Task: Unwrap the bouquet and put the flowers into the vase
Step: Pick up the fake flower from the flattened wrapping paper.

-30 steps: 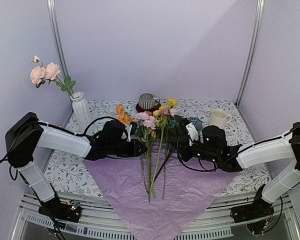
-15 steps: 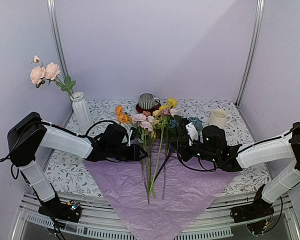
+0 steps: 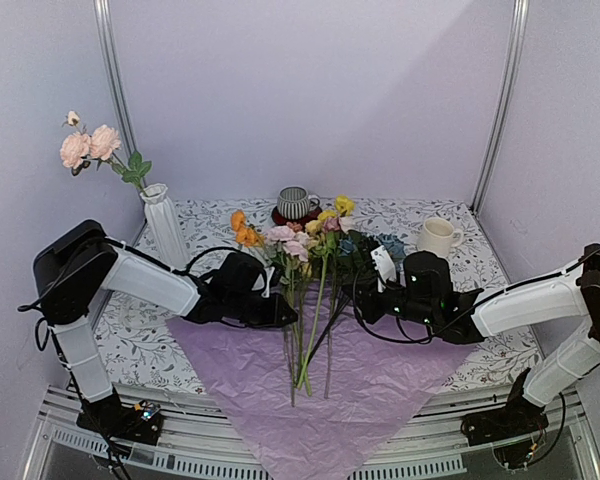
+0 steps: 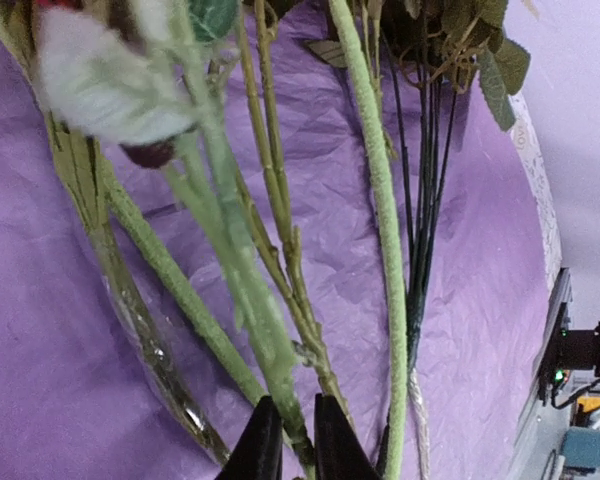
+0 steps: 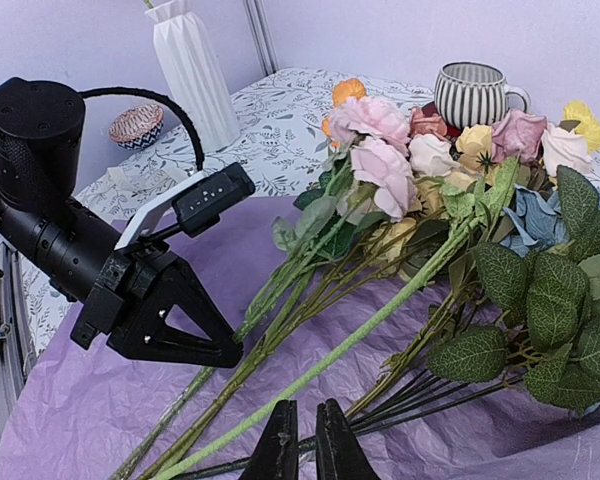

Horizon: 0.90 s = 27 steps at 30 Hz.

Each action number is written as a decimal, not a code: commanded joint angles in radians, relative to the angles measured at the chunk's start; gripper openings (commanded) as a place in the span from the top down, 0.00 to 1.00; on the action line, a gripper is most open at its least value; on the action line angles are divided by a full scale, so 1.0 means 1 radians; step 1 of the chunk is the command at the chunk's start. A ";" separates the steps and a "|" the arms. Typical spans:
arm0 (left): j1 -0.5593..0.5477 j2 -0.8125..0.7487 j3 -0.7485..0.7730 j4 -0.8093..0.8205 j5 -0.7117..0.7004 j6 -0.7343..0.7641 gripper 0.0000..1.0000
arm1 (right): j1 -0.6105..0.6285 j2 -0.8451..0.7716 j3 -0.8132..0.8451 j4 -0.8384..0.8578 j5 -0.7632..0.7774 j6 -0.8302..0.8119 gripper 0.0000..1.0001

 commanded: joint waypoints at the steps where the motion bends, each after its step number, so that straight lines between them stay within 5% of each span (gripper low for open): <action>1: -0.001 -0.062 0.008 -0.009 -0.034 0.018 0.89 | -0.004 0.010 0.028 0.002 0.011 -0.006 0.91; 15: 0.002 -0.567 -0.113 -0.111 -0.345 0.108 0.93 | -0.005 0.003 0.024 0.000 0.033 -0.013 0.91; 23: 0.050 -0.815 0.000 -0.190 -0.685 0.452 0.95 | -0.005 0.013 0.028 0.007 0.015 -0.005 0.91; 27: 0.161 -0.821 0.061 -0.126 -0.726 0.573 0.96 | -0.005 0.013 0.028 0.008 0.031 -0.014 0.91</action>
